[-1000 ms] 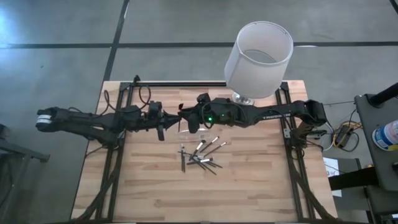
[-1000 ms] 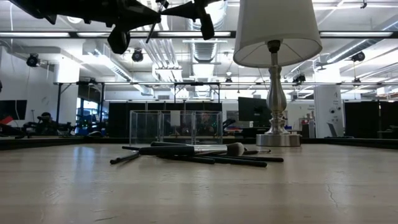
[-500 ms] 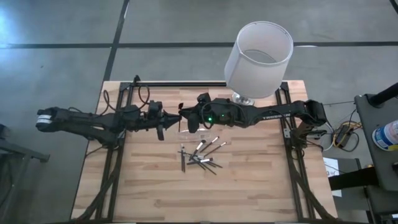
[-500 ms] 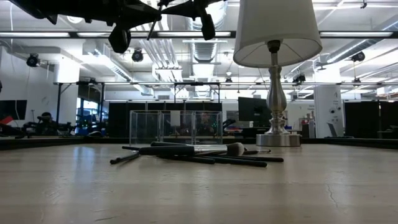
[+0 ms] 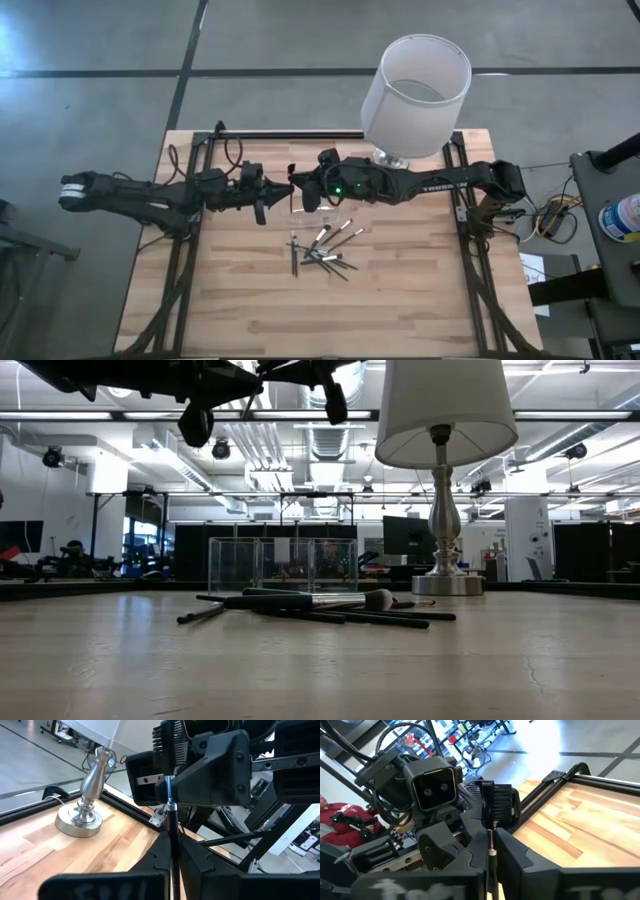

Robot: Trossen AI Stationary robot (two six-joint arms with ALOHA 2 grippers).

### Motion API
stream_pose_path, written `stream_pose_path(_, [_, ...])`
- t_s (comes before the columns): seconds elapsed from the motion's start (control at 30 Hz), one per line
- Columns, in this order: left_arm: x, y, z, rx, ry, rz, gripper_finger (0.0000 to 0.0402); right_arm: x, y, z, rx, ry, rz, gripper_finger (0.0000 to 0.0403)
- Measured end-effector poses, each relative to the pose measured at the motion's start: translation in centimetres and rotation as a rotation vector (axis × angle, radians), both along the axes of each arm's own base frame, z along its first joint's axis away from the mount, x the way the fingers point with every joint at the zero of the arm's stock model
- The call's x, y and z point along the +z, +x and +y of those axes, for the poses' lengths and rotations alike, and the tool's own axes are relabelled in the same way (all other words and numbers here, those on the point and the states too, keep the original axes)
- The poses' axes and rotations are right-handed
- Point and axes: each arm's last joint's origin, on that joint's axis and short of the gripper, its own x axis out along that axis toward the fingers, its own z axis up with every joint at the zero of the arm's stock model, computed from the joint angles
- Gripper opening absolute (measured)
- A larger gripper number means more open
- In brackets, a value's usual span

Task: Put items in baskets/containers
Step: Put the brow brush into the transparent organizer

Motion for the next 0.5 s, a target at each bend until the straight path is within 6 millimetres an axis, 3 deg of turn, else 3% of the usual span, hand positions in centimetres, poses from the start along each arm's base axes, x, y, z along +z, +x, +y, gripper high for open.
stream_pose_path(0.2, [-0.6, 0.0, 0.1, 0.022, 0.000, 0.062, 0.0051, -0.3, -0.1, -0.1, -0.060, -0.094, 0.053, 0.0012])
stream_pose_path(0.5, [-2.6, -1.3, 0.2, 0.130, -0.057, 0.303, 0.0131, -1.4, -0.6, 0.4, -0.184, -0.231, 0.195, 0.0010])
